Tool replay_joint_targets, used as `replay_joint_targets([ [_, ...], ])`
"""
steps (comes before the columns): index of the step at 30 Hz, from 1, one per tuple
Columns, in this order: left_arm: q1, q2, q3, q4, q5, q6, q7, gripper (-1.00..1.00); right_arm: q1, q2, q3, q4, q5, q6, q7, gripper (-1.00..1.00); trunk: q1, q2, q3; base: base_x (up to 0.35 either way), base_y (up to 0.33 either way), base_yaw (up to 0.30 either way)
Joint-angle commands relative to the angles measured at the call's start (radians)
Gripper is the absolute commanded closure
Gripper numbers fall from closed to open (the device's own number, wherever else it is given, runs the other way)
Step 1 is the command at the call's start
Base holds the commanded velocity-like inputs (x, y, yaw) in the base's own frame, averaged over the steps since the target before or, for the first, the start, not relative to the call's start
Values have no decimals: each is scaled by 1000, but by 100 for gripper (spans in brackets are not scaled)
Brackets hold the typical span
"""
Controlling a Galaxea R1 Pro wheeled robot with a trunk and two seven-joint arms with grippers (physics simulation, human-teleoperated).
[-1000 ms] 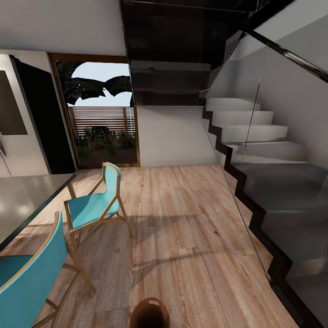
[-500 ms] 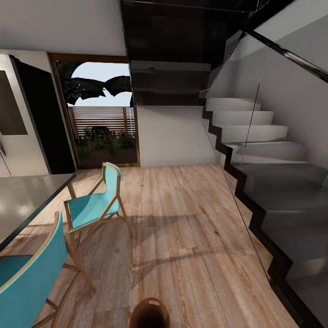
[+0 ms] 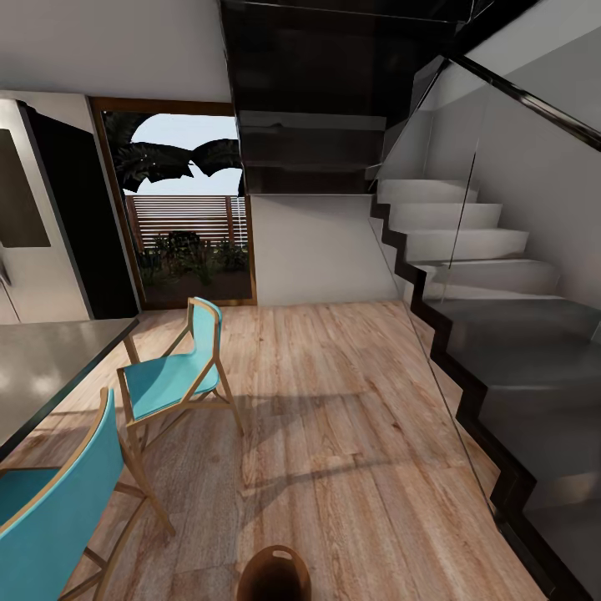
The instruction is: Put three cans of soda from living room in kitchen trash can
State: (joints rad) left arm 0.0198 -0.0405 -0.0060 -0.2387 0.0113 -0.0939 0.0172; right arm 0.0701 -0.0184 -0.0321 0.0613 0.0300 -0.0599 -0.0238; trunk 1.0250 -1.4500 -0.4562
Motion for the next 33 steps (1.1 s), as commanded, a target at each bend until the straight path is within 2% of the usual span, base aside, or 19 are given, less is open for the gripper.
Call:
replay_joint_targets([
  [1, 0, 0, 0, 0, 0, 0, 0, -100, 0, 0, 0, 0, 0, 0, 0, -100, 0, 0, 0, 0, 0, 0],
  [33, 0, 0, 0, 0, 0, 0, 0, -100, 0, 0, 0, 0, 0, 0, 0, -100, 0, 0, 0, 0, 0, 0],
])
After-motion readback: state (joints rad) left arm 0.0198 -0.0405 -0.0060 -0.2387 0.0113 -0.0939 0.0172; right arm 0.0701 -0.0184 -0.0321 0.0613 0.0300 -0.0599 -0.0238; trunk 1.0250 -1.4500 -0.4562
